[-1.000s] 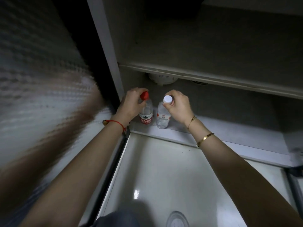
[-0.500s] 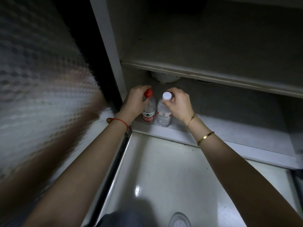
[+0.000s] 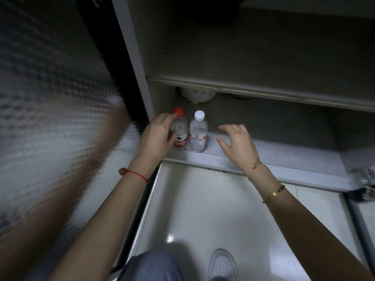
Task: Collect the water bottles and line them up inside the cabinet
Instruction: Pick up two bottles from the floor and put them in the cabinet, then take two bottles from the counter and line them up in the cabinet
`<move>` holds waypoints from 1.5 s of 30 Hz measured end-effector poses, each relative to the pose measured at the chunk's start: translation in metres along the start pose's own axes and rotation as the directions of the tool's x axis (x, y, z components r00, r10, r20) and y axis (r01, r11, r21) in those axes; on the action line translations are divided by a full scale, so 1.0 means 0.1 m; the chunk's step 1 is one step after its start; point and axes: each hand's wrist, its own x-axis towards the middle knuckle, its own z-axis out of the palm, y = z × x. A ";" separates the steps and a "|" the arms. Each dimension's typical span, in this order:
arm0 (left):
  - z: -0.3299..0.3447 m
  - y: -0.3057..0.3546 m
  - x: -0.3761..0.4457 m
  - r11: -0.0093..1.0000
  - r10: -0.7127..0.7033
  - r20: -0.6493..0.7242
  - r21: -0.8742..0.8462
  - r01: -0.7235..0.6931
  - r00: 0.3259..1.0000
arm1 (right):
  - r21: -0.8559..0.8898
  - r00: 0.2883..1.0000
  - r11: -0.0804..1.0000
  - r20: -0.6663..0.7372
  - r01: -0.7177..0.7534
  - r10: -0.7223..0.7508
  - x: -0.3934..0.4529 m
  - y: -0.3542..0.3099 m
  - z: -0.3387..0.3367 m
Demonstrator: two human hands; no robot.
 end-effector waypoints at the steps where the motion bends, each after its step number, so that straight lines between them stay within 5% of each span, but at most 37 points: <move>1: -0.03 0.03 -0.06 1.000 0.005 0.003 0.016 -0.005 1.000 | -0.013 1.000 1.000 -0.005 -0.003 0.003 -0.07 0.01 -0.03; 12: -0.89 0.62 -0.35 1.000 -0.028 0.049 -0.002 0.028 0.998 | 0.018 0.996 0.996 0.015 -0.083 0.082 -0.51 -0.40 -1.08; 22: -3.25 2.06 -0.45 0.998 -0.045 0.137 -0.037 0.051 0.990 | 0.073 0.990 0.988 -0.025 -0.136 0.139 -1.19 -1.54 -3.51; 32: -5.46 3.23 -0.84 0.994 0.108 0.156 0.010 -0.111 0.982 | 0.047 0.963 0.971 -0.121 -0.236 0.240 -2.32 -2.65 -5.90; 45: -5.98 4.50 -1.18 0.986 0.164 0.180 -0.001 -0.167 0.970 | 0.050 0.919 0.939 -0.190 -0.341 0.344 -3.54 -2.53 -7.08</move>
